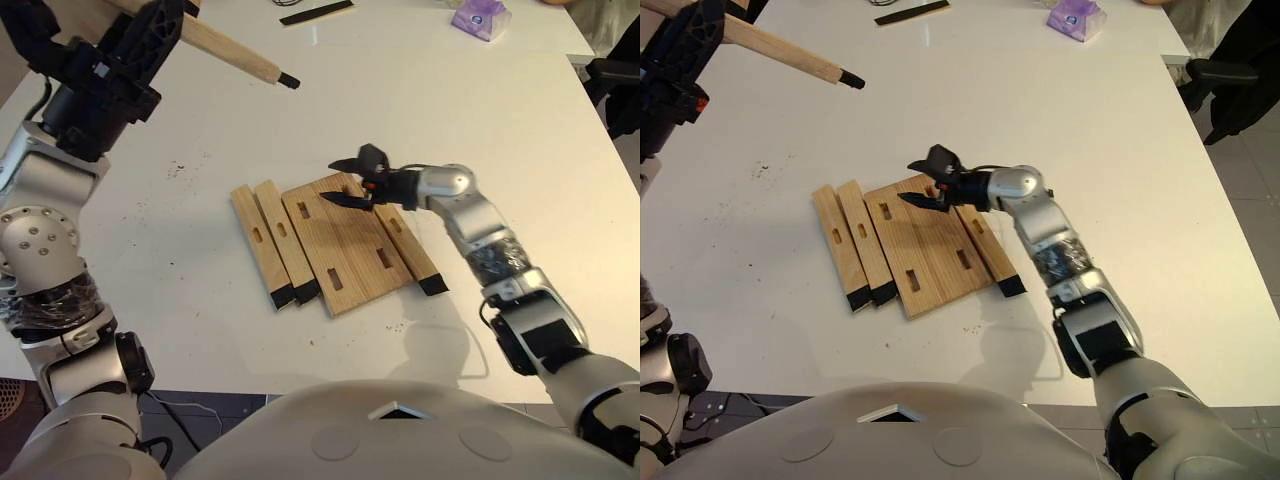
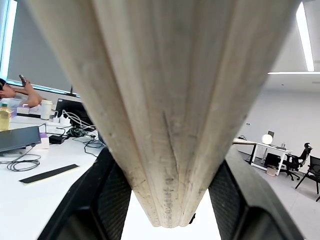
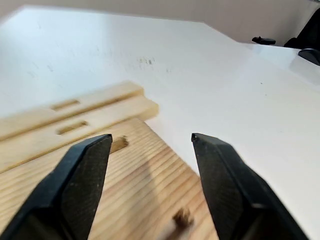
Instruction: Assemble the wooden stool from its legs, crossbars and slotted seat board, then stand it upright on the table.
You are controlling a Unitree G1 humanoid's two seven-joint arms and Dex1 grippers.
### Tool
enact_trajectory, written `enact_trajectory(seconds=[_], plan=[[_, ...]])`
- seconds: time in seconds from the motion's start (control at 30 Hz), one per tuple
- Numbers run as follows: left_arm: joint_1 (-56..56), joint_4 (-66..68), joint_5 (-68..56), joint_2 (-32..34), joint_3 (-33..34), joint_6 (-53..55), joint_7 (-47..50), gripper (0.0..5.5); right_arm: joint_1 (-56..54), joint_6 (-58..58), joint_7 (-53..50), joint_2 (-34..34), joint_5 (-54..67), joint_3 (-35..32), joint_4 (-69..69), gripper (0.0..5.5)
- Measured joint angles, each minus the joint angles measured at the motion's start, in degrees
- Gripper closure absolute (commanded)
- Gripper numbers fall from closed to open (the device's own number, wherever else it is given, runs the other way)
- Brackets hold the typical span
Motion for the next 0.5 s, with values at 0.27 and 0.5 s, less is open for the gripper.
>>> enact_trajectory(seconds=[0.27,0.5], plan=[[1.4,-3.1,2.9,-2.1,-3.2,0.0,-1.1,3.46,-10.0,-16.9,-7.4,2.0,-13.7,5.7,22.5,2.58],[3.4,-5.2,4.0,-2.1,-3.2,-0.1,-1.7,3.46,-13.7,-22.3,-11.4,-1.1,-18.5,7.3,28.4,2.58]])
